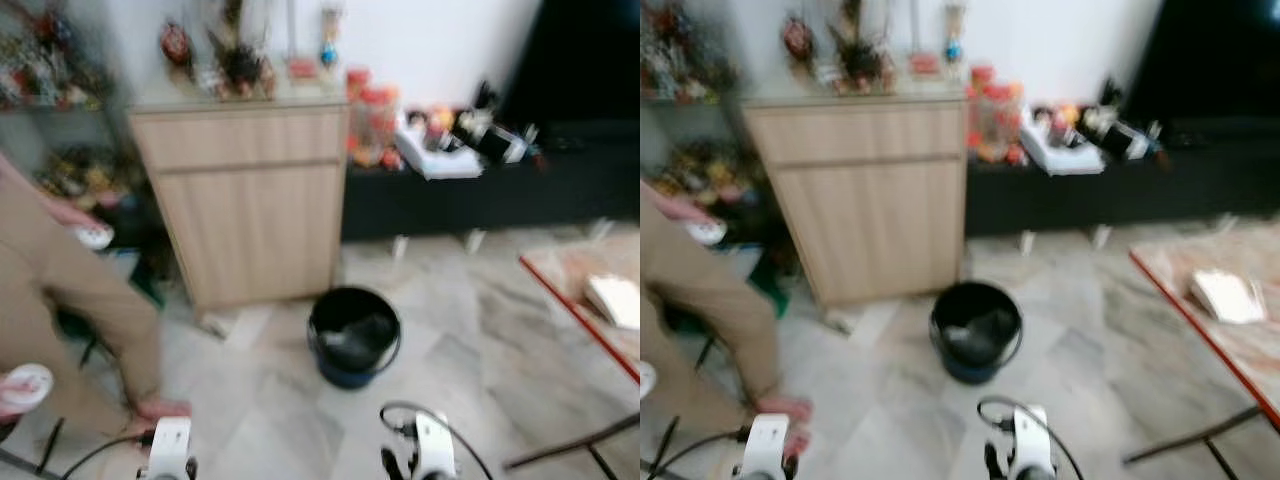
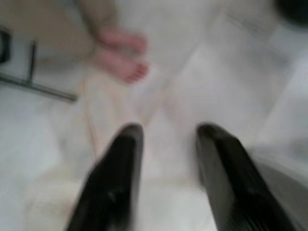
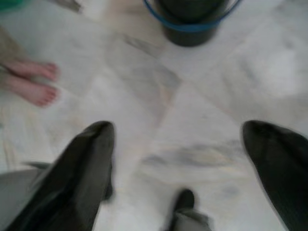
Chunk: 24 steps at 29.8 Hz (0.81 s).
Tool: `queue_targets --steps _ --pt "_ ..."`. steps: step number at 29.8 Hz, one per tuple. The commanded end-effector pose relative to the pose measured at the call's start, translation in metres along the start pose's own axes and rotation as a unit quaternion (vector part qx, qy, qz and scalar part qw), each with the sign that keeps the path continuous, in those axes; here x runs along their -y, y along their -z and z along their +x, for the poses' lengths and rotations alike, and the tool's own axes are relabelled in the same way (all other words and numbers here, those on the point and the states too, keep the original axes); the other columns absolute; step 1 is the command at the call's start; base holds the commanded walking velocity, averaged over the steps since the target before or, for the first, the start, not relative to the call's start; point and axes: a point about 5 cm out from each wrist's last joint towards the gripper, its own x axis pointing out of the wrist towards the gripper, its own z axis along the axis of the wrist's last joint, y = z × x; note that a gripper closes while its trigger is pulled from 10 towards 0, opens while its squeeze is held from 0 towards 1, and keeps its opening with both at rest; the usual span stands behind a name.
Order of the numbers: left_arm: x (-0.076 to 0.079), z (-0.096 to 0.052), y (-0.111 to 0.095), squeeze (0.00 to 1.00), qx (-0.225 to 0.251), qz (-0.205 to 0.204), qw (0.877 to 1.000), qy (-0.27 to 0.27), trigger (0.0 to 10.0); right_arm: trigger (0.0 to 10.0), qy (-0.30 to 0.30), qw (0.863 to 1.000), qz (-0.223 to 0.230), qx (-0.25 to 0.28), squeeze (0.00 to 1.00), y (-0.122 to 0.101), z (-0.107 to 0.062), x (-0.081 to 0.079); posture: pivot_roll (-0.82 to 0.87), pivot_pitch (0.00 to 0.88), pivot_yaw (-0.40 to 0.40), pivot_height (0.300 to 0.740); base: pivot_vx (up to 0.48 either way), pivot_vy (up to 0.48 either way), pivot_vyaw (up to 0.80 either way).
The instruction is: Picking trash to rubbish bin
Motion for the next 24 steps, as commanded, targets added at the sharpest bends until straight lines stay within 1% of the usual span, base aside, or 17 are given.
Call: queue_targets --steps 1,7,11,14,15,17,21,24 --pt "0.004 0.003 -0.013 0.0 0.014 0.01 1.0 0.006 10.0 10.0 0.005 1.0 0.003 -0.003 0.0 0.003 -0.001 0.002 0.04 0.0 -0.018 0.74 0.0 0.0 0.0" --pt "0.01 0.005 -0.027 0.0 0.031 0.021 0.999 0.019 10.0 10.0 0.015 1.0 0.013 0.0 0.0 0.002 -0.001 0.007 0.02 0.0 -0.001 0.74 0.0 0.0 0.0" --pt "0.015 0.007 -0.037 0.0 0.043 0.041 0.998 0.031 10.0 10.0 0.024 0.999 0.022 0.003 0.0 0.002 -0.002 0.011 0.0 0.0 0.012 0.74 0.0 0.0 0.0" --pt "0.015 0.007 -0.037 0.0 0.043 0.041 0.998 0.031 10.0 10.0 0.024 0.999 0.023 0.003 0.0 0.002 -0.002 0.011 0.0 0.0 0.012 0.74 0.0 0.0 0.0" --pt "0.018 0.007 -0.04 0.0 0.046 0.049 0.997 0.038 10.0 10.0 0.032 0.999 0.03 0.006 0.0 0.003 -0.003 0.015 -0.03 0.0 0.043 0.74 0.0 0.0 0.0" --pt "0.024 0.008 -0.048 0.0 0.052 0.067 0.995 0.051 10.0 10.0 0.048 0.998 0.047 0.011 0.0 0.003 -0.004 0.022 -0.04 0.0 0.052 0.74 0.0 0.0 0.0" --pt "0.026 0.008 -0.052 0.0 0.056 0.08 0.994 0.058 10.0 10.0 0.059 0.997 0.056 0.012 0.0 0.005 -0.006 0.028 -0.06 0.0 0.061 0.74 0.0 0.0 0.0" --pt "0.028 0.008 -0.055 0.0 0.059 0.08 0.993 0.058 10.0 10.0 0.064 0.996 0.061 0.013 0.0 0.005 -0.006 0.031 -0.05 0.0 0.059 0.74 0.0 0.0 0.0"
